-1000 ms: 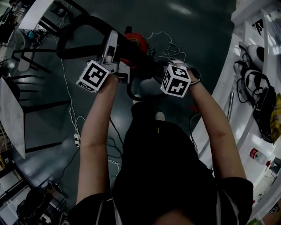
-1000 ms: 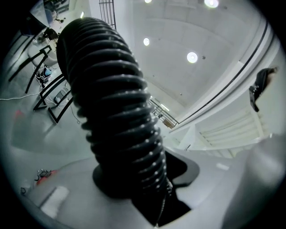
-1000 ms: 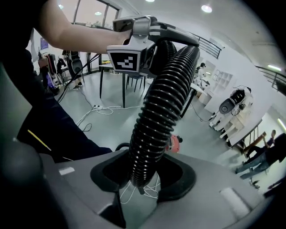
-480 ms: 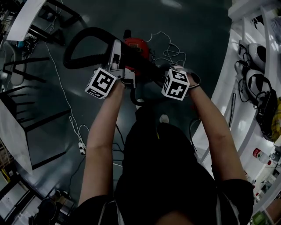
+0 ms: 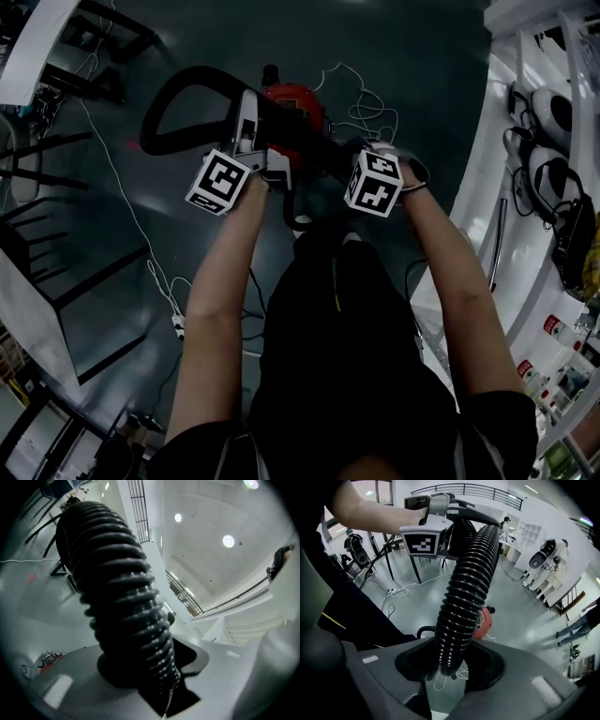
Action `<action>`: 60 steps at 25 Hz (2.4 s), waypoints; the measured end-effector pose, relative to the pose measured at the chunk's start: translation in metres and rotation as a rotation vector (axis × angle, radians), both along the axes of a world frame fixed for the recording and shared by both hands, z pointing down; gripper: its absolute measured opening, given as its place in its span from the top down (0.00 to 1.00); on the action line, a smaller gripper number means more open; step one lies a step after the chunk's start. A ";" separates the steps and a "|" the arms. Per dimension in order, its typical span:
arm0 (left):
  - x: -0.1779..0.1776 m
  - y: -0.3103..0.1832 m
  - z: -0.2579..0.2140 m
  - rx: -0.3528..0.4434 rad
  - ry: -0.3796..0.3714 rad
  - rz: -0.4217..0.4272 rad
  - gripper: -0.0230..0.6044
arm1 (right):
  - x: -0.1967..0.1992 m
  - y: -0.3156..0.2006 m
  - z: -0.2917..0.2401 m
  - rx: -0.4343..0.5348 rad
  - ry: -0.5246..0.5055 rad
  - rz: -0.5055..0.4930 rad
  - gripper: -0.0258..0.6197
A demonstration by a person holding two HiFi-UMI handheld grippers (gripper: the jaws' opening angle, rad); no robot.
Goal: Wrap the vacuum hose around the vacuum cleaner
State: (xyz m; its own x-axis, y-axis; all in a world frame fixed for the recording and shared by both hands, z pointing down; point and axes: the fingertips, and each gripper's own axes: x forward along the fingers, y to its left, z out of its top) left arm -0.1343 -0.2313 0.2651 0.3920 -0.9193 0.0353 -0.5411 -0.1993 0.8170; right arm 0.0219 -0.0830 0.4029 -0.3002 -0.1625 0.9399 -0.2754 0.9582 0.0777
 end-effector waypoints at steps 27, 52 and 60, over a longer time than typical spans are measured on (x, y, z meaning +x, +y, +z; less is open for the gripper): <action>-0.062 -0.040 0.182 -0.173 0.133 -0.449 0.66 | 0.001 -0.106 0.135 -0.140 0.129 -0.276 0.68; -0.088 -0.057 0.283 -0.288 0.162 -0.508 0.65 | -0.010 -0.156 0.218 -0.192 0.224 -0.309 0.68; -0.099 -0.062 0.314 -0.365 0.142 -0.486 0.65 | -0.018 -0.163 0.234 -0.225 0.237 -0.249 0.68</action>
